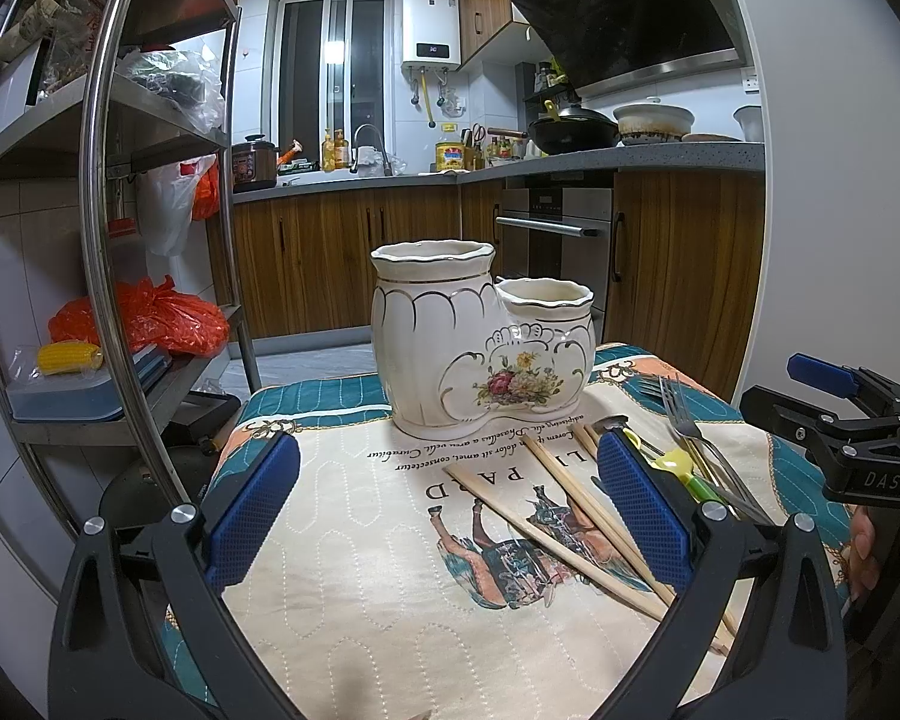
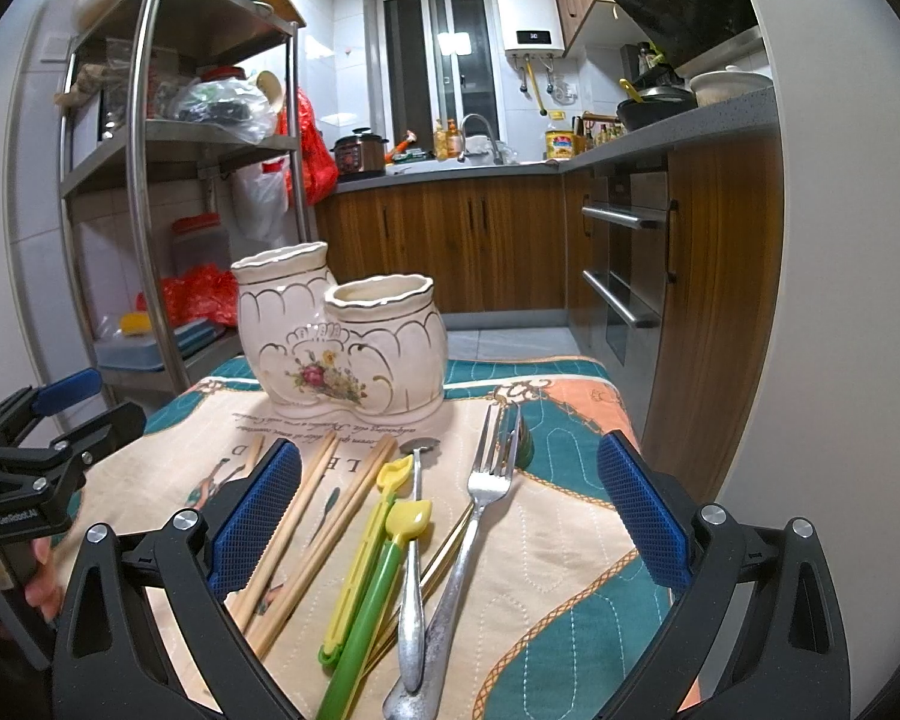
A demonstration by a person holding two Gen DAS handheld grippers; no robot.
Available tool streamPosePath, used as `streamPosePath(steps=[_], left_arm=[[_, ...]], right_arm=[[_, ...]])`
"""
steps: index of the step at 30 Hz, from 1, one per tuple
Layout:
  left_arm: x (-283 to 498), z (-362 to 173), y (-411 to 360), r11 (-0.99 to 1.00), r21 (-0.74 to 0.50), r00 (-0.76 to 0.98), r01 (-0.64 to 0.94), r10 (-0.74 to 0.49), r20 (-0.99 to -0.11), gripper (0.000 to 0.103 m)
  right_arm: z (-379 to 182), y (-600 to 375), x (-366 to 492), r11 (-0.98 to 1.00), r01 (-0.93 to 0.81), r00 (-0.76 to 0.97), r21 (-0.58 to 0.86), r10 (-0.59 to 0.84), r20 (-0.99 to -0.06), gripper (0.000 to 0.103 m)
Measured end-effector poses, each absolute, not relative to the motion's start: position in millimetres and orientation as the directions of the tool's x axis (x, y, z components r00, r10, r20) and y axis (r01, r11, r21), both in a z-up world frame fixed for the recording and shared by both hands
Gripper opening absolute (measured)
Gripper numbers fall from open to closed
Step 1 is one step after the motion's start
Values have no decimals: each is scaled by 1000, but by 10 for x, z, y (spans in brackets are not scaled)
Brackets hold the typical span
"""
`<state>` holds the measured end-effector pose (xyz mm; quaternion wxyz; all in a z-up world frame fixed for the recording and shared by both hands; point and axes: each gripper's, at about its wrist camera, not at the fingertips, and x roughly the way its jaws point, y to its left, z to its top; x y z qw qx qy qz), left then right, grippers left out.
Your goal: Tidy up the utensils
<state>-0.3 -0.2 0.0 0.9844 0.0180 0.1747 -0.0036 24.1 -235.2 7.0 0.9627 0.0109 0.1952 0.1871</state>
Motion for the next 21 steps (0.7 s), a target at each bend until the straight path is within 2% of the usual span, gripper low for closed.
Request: streamPosePath(steps=[12, 21], left_arm=[[-27, 35, 30, 999, 29, 936, 15, -4, -353, 98], [77, -14, 59, 1000, 16, 918, 27, -18, -395, 98]], right_arm=[[63, -2363, 255, 930, -354, 853, 101, 365, -374, 98], [60, -2343, 272, 932, -349, 843, 101, 359, -399, 98]])
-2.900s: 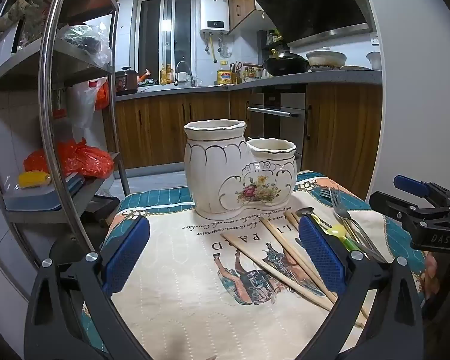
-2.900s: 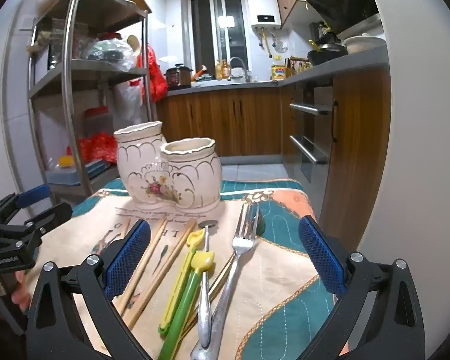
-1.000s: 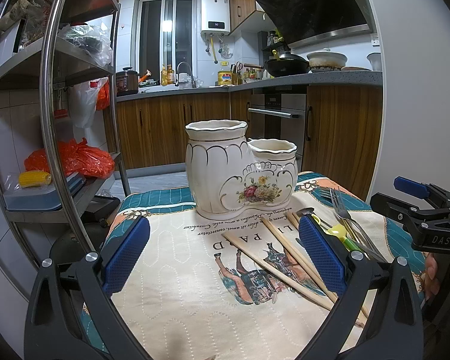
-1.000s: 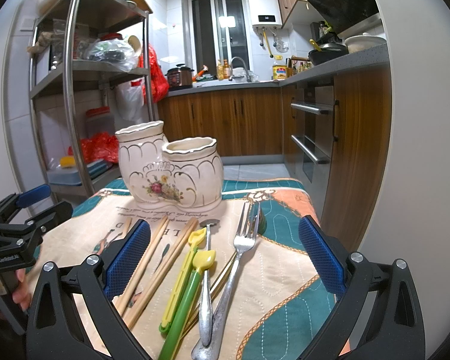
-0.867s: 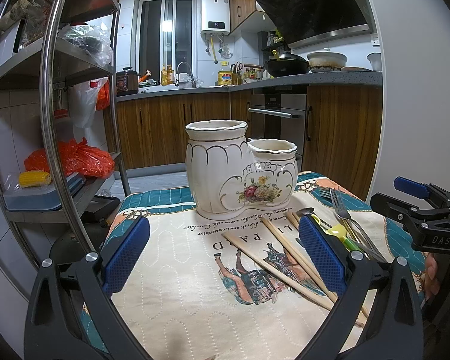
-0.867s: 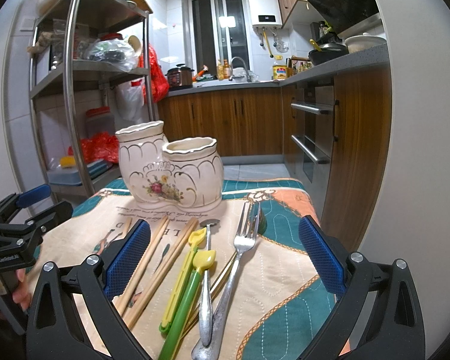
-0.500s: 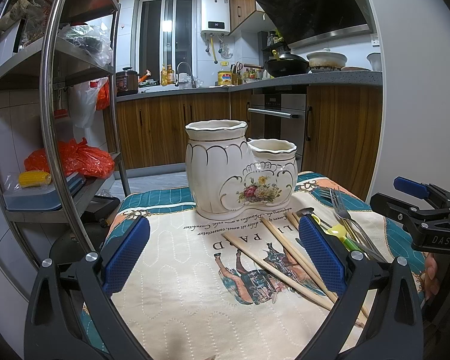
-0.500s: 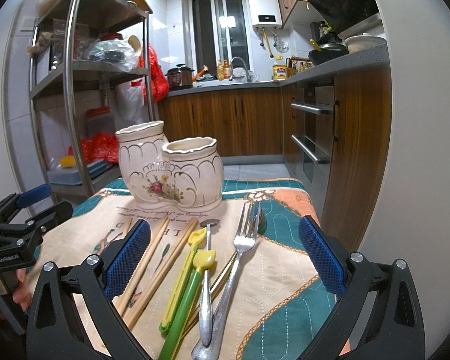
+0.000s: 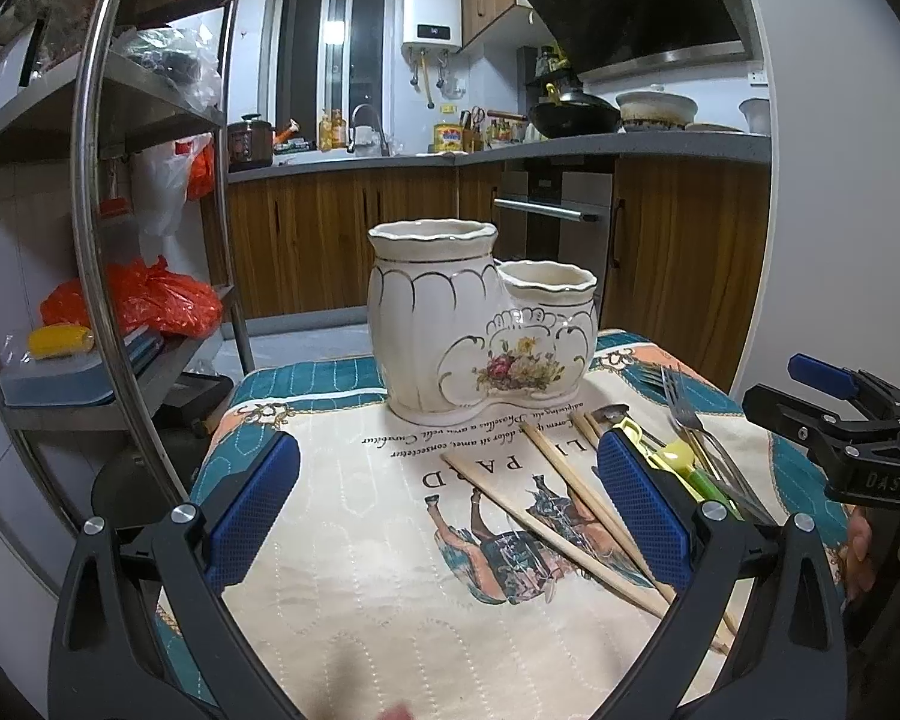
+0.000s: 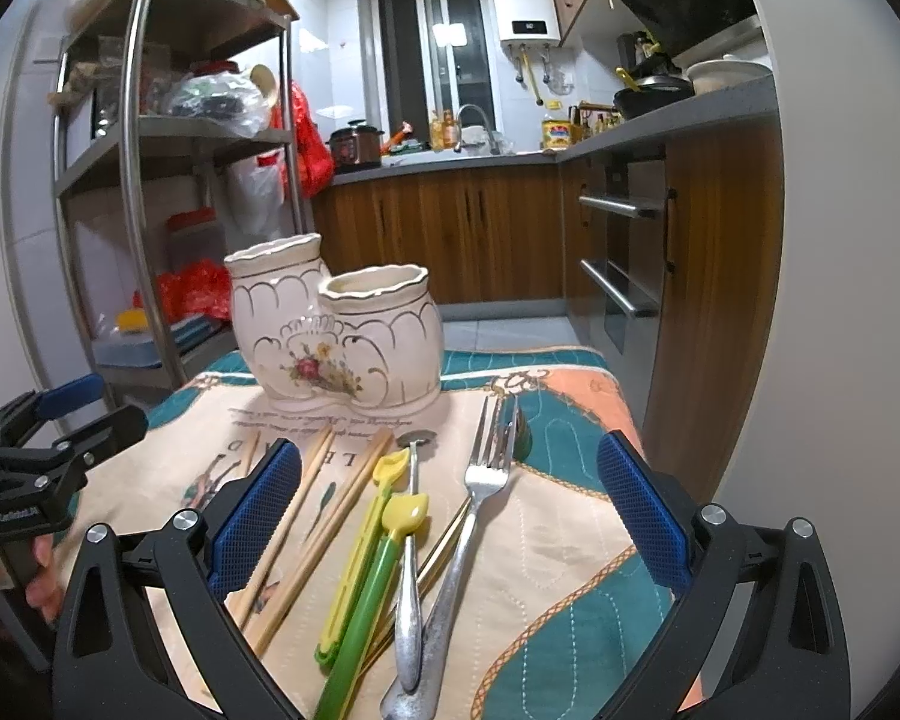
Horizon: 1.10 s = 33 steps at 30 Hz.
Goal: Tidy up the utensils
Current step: 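Grasp the silver fork with the right tool while the left tool grasps a wooden chopstick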
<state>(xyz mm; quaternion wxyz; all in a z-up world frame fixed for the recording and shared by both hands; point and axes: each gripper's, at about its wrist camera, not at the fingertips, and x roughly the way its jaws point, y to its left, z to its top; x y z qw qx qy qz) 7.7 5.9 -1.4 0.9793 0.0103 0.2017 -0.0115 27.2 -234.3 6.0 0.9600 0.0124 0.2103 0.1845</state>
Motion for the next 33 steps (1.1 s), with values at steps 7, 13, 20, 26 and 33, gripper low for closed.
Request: streamPosePath(steps=[7, 13, 20, 26, 33], left_arm=[[179, 75, 25, 996, 53, 896, 77, -46, -442, 98], [368, -22, -10, 990, 53, 803, 131, -75, -591, 98], [508, -241, -41, 995, 49, 704, 92, -30, -709, 97], [603, -277, -149, 996, 0, 649, 84, -55, -759, 87], [657, -341, -264, 996, -16, 606, 85, -65, -793, 62]], right_arm=[[54, -2307, 421, 925, -367, 809, 96, 369, -458, 98], [73, -2399, 602, 935, -349, 755, 67, 323, -571, 98], [-104, -2557, 688, 943, -304, 684, 135, 315, -658, 96], [-155, -2516, 708, 929, -316, 630, 192, 357, -690, 78], [-182, -2406, 754, 911, -336, 569, 239, 398, -720, 46]])
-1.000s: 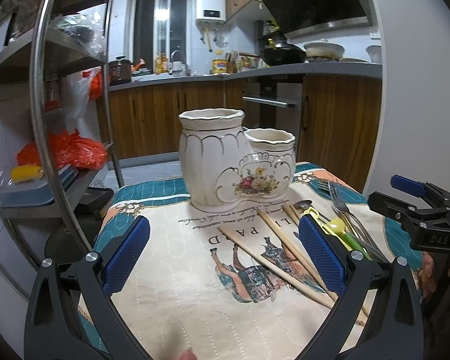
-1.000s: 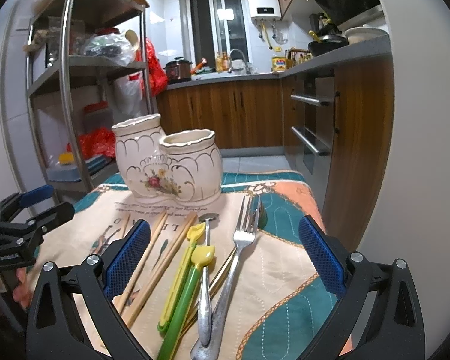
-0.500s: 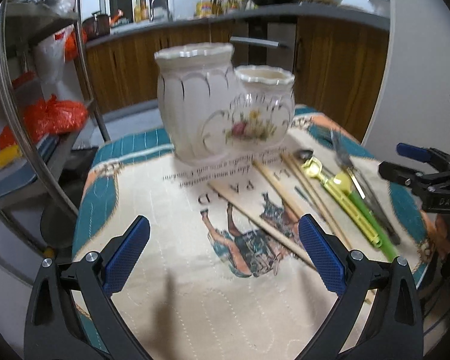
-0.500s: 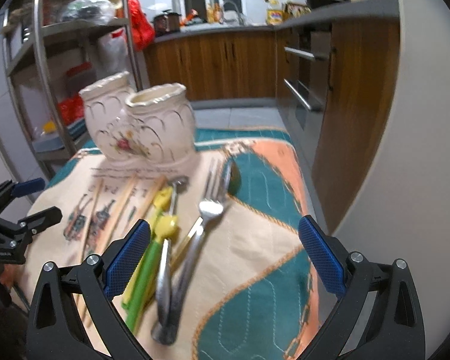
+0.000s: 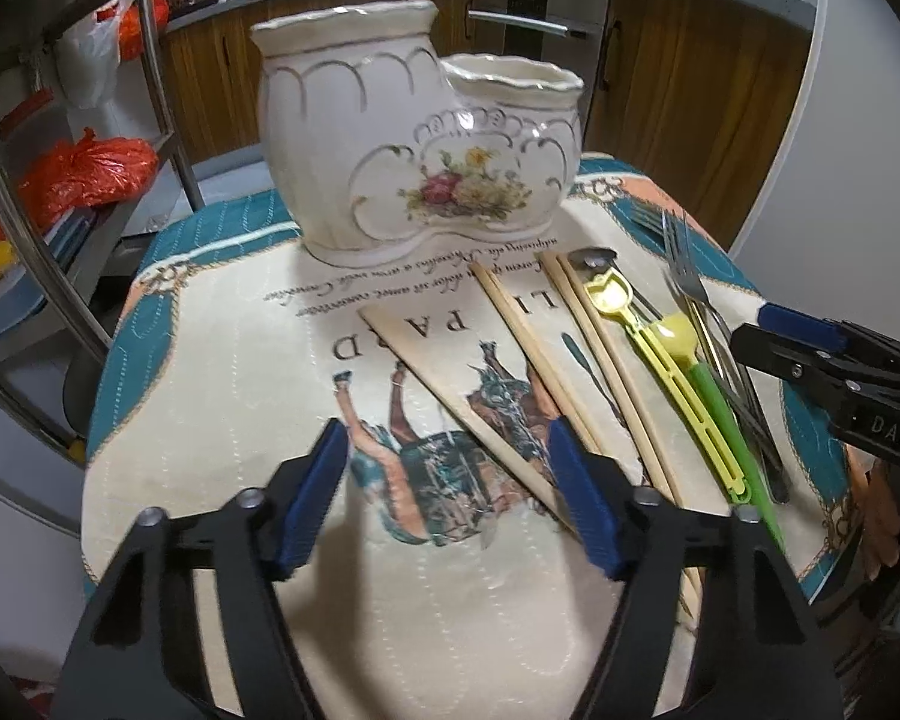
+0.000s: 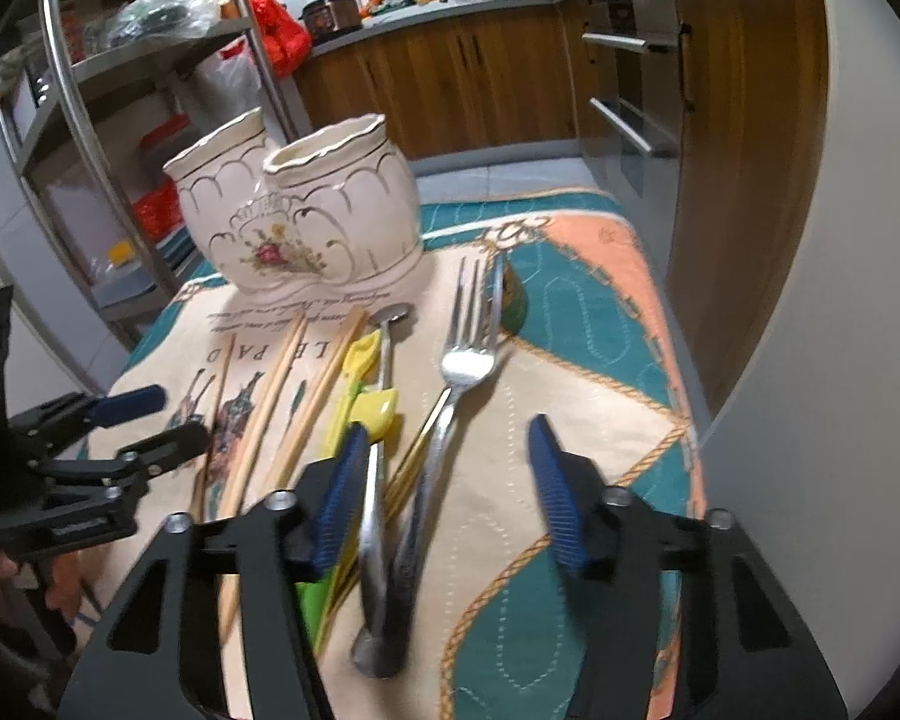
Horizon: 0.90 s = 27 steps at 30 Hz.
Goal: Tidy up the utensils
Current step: 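Grasp the silver fork with the right tool while the left tool grasps a wooden chopstick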
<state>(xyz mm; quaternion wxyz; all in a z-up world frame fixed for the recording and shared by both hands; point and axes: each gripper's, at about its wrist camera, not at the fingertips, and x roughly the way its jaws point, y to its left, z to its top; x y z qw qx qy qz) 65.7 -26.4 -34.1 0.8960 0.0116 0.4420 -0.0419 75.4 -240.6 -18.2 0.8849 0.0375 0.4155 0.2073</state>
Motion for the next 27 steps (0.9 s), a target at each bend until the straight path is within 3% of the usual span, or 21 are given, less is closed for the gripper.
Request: streamPosePath(steps=[4, 8, 10, 15, 21, 27], left_arm=[[675, -392, -329, 995, -7, 590, 104, -67, -805, 44], [676, -387, -343, 992, -9, 589, 126, -82, -804, 33], [698, -376, -316, 991, -6, 585, 134, -84, -807, 23], [765, -364, -221, 985, -18, 561, 171, -113, -820, 18], [790, -340, -168, 976, 58, 548, 208, -67, -834, 10], [785, -336, -72, 973, 69, 527, 222, -60, -847, 10]], right_arm=[[-240, -2390, 781, 904, -332, 538, 271, 417, -733, 32], [-297, -2403, 827, 895, -317, 512, 314, 440, -737, 28], [-299, -2409, 850, 893, -312, 511, 323, 445, -736, 27], [-286, -2406, 905, 877, -319, 488, 358, 476, -731, 9], [-241, -2359, 854, 889, -340, 512, 309, 450, -732, 6], [-171, -2420, 777, 917, -346, 559, 198, 371, -742, 6]])
